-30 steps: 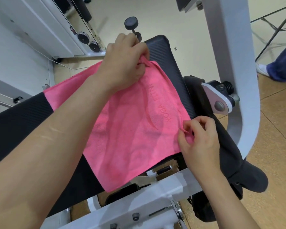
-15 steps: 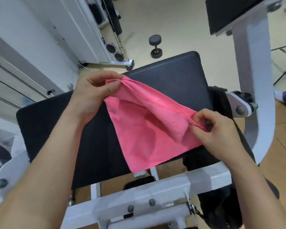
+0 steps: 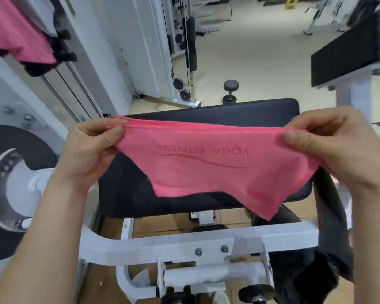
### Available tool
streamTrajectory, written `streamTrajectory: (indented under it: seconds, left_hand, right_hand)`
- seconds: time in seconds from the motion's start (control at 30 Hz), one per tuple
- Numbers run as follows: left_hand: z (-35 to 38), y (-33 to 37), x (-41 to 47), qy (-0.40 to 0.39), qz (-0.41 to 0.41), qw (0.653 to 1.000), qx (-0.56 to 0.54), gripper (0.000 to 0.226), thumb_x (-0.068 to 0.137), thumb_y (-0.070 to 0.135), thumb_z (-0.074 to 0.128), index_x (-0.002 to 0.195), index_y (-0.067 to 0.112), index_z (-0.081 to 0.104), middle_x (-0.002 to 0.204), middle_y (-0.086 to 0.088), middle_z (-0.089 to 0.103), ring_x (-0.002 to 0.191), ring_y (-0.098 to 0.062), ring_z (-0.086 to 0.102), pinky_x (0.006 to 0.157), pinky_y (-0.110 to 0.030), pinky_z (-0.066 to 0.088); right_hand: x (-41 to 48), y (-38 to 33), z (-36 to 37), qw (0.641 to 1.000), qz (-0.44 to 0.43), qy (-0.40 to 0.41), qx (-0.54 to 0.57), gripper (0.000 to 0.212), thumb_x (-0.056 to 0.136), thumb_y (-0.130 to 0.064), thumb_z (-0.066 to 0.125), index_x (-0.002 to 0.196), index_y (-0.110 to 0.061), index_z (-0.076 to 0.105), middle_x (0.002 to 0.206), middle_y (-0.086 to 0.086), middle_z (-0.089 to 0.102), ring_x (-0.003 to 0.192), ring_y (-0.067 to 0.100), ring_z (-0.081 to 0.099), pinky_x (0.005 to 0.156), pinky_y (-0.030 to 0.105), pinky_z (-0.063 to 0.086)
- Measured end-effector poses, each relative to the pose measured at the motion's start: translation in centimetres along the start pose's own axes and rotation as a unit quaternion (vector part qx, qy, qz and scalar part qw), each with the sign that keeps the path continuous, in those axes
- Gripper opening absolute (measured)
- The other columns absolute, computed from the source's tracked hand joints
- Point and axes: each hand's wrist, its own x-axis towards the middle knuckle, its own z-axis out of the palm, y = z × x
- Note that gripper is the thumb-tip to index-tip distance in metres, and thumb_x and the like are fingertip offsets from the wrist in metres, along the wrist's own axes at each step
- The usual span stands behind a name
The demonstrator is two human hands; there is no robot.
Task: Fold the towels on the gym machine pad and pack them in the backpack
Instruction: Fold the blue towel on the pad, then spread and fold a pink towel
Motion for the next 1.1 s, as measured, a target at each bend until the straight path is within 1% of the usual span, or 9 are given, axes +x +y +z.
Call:
streamTrajectory:
  seconds: [0.13,0.23,0.37,0.47,0.6,0.77,0.9,1.03,1.1]
  left_hand:
    - [0.7,0.0,-0.3,0.059,-0.016,0.998,0.011,0.018,0.057,0.026,0.08,0.073,0.019,0.08,0.074,0.003,0.075,0.068,-0.008,0.069,0.065,-0.021,0.057]
    - [0.7,-3.2,0.7,0.139,-0.065,0.983,0.097,0.01,0.063,0.027,0.078,0.072,0.024,0.08,0.072,0.005,0.075,0.067,-0.006,0.067,0.068,-0.022,0.056]
    - [-0.3,-10.1,1.9,0.198,-0.136,0.942,0.236,0.011,0.081,0.02,0.077,0.075,0.028,0.076,0.077,0.013,0.074,0.071,0.004,0.065,0.077,-0.026,0.053]
    - [-0.1,-13.2,2.6,0.206,-0.153,0.922,0.291,0.004,0.083,0.024,0.076,0.085,0.027,0.076,0.084,0.015,0.073,0.074,0.009,0.064,0.076,-0.02,0.052]
    - [0.0,-14.8,4.1,0.239,-0.153,0.904,0.319,0.003,0.082,0.026,0.076,0.085,0.026,0.076,0.084,0.011,0.074,0.078,0.002,0.066,0.071,-0.019,0.05]
    - [-0.4,-15.7,5.1,0.272,-0.145,0.907,0.285,0.016,0.081,0.022,0.078,0.095,0.028,0.073,0.068,0.008,0.07,0.066,0.001,0.062,0.073,-0.02,0.053]
    - [-1.0,-15.7,5.1,0.261,-0.162,0.916,0.259,0.006,0.081,0.025,0.078,0.084,0.029,0.076,0.082,0.009,0.073,0.078,-0.003,0.064,0.067,-0.022,0.049]
    - [-1.2,-15.2,5.4,0.27,-0.177,0.919,0.226,0.004,0.083,0.031,0.075,0.081,0.028,0.075,0.082,0.011,0.071,0.074,0.0,0.061,0.062,-0.02,0.045]
    - [-1.3,-14.7,5.8,0.262,-0.167,0.921,0.234,0.007,0.085,0.031,0.073,0.08,0.026,0.074,0.071,0.014,0.068,0.063,0.005,0.057,0.057,-0.016,0.044]
  right_hand:
    - [1.6,-0.8,-0.2,1.0,-0.005,0.011,-0.018,0.007,0.066,-0.028,0.074,0.065,-0.021,0.076,0.056,-0.007,0.066,0.052,0.002,0.056,0.049,0.012,0.043]
    - [3.8,2.5,-0.6,0.992,0.031,0.005,-0.122,0.009,0.077,-0.026,0.075,0.073,-0.017,0.075,0.066,-0.007,0.069,0.06,-0.001,0.056,0.056,0.014,0.044]
    - [6.7,11.3,-0.2,0.94,0.095,-0.019,-0.327,0.01,0.082,-0.032,0.075,0.079,-0.023,0.074,0.071,-0.006,0.068,0.068,0.01,0.058,0.061,0.024,0.043]
    - [8.2,16.5,0.6,0.918,0.094,-0.019,-0.385,0.014,0.084,-0.034,0.072,0.085,-0.02,0.074,0.076,-0.008,0.068,0.073,0.012,0.059,0.066,0.026,0.045]
    - [9.7,19.3,0.6,0.906,0.058,-0.007,-0.42,0.02,0.088,-0.036,0.068,0.09,-0.017,0.07,0.084,-0.005,0.062,0.084,0.02,0.059,0.077,0.039,0.049]
    - [10.3,20.5,0.3,0.908,0.016,0.006,-0.419,0.022,0.089,-0.036,0.067,0.092,-0.014,0.069,0.082,-0.005,0.059,0.08,0.018,0.055,0.073,0.034,0.043]
    - [10.6,20.5,0.1,0.915,0.008,0.006,-0.403,0.026,0.091,-0.039,0.063,0.091,-0.014,0.066,0.078,-0.005,0.063,0.077,0.021,0.06,0.073,0.039,0.048]
    - [11.0,20.3,-0.3,0.922,0.016,-0.005,-0.387,0.026,0.087,-0.04,0.068,0.088,-0.014,0.066,0.075,-0.003,0.065,0.071,0.017,0.059,0.068,0.034,0.048]
    - [11.5,19.5,-0.6,0.943,0.05,-0.001,-0.33,0.02,0.082,-0.037,0.074,0.084,-0.018,0.069,0.077,-0.009,0.066,0.071,0.006,0.059,0.067,0.022,0.048]
